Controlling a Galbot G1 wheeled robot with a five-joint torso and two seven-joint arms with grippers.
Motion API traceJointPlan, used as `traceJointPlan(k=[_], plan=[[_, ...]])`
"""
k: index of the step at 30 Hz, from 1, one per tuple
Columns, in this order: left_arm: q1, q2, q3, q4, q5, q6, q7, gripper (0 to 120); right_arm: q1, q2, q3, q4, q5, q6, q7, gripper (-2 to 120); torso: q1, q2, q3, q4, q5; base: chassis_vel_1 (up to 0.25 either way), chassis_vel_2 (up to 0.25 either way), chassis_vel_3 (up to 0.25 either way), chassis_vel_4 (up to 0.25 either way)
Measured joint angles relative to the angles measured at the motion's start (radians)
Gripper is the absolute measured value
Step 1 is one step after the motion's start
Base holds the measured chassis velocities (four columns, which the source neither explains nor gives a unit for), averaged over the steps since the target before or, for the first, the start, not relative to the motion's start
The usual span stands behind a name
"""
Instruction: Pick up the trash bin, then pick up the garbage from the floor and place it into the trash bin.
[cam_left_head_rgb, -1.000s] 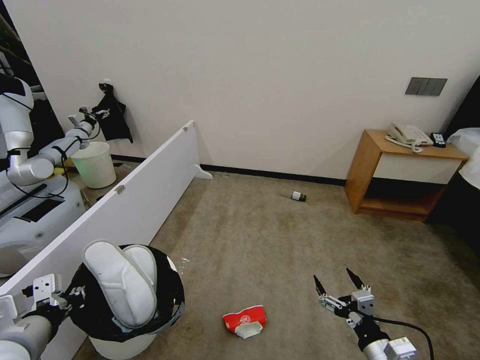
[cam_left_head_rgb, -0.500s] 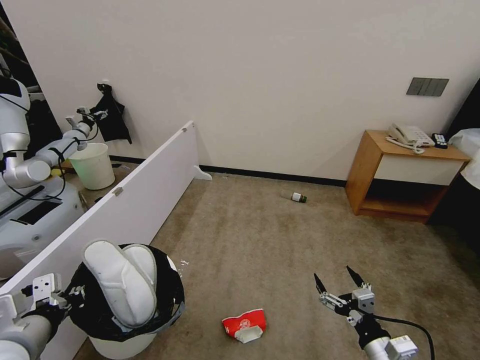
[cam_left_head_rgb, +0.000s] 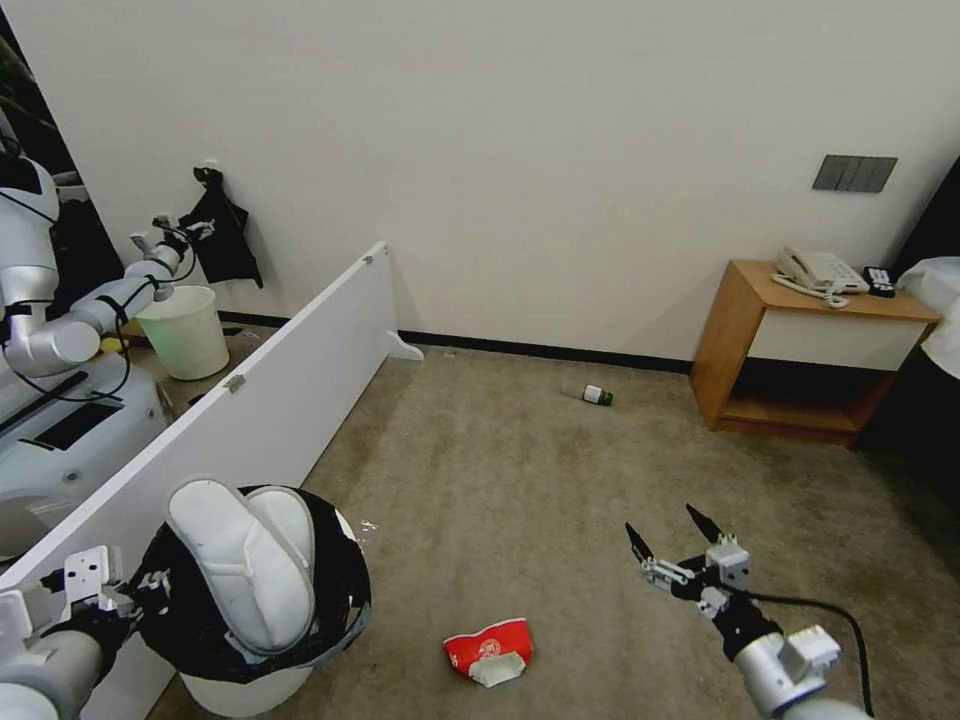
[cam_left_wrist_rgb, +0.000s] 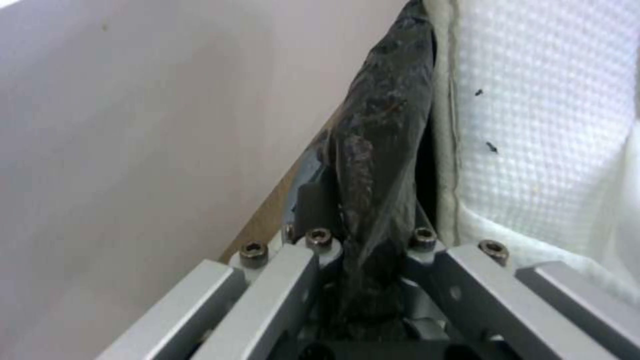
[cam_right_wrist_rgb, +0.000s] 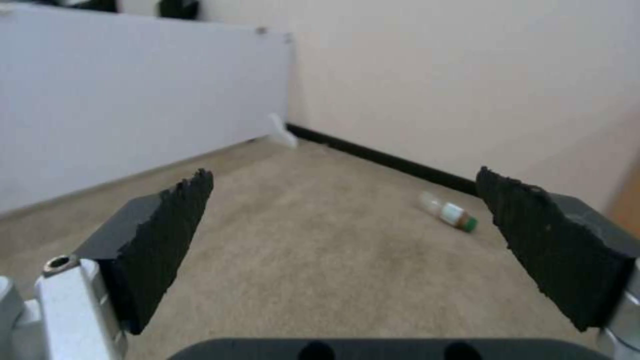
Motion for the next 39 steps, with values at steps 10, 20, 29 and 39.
traceJointPlan(k=[10,20,29,39], plan=[[0.013,-0.007,0.012,-0.032,0.015,0.000,-0.006,4,0.239,-0.204,-0.198,-0.219,0.062,-0.004,-0.325,100,0.000,0.000,0.000,-0.0001,0.0000,0.000,0.000,0.000,0.000],[0.001,-0.007,0.012,-0.034,0.021,0.000,-0.013,4,0.505,-0.179,-0.457,-0.445,-0.103,0.054,-0.682,100,0.000,0.000,0.000,0.0002,0.0002,0.000,0.000,0.000,0.000],[-0.001,-0.006,0.006,-0.028,0.021,0.000,-0.017,4,0.636,-0.079,-0.569,-0.591,-0.214,0.103,-0.802,100,0.000,0.000,0.000,0.0003,-0.0003,0.000,0.000,0.000,0.000],[-0.005,-0.006,0.012,-0.029,0.023,0.000,-0.022,4,0.654,-0.026,-0.581,-0.700,-0.261,0.124,-0.771,100,0.000,0.000,0.000,-0.0001,-0.0003,0.000,0.000,0.000,0.000]])
